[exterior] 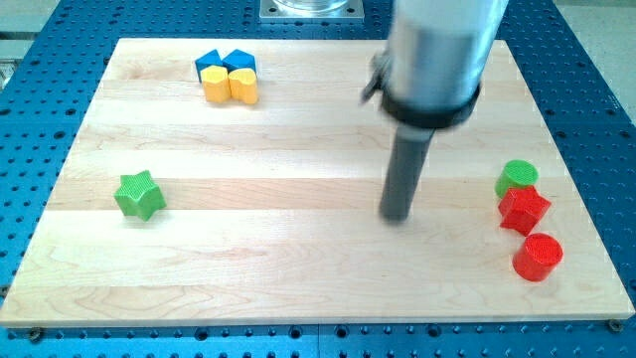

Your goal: Slide the green star vertically below the yellow heart

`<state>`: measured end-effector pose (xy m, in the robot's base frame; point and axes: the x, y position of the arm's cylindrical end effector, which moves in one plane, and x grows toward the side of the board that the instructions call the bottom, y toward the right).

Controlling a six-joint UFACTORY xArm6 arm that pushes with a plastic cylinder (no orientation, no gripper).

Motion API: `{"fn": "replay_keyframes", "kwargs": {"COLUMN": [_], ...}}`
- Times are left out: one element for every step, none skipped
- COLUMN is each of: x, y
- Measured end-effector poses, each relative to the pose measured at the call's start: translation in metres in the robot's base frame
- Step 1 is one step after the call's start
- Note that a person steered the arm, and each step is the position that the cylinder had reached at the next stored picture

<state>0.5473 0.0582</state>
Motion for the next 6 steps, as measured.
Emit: {"fn": "replay_keyframes", "kwargs": {"x": [0.031,0.018,-0.016,-0.052,-0.077,-0.077], "y": [-0.123,-0.230,-0.297,-0.265,-0.215,-0.200]}}
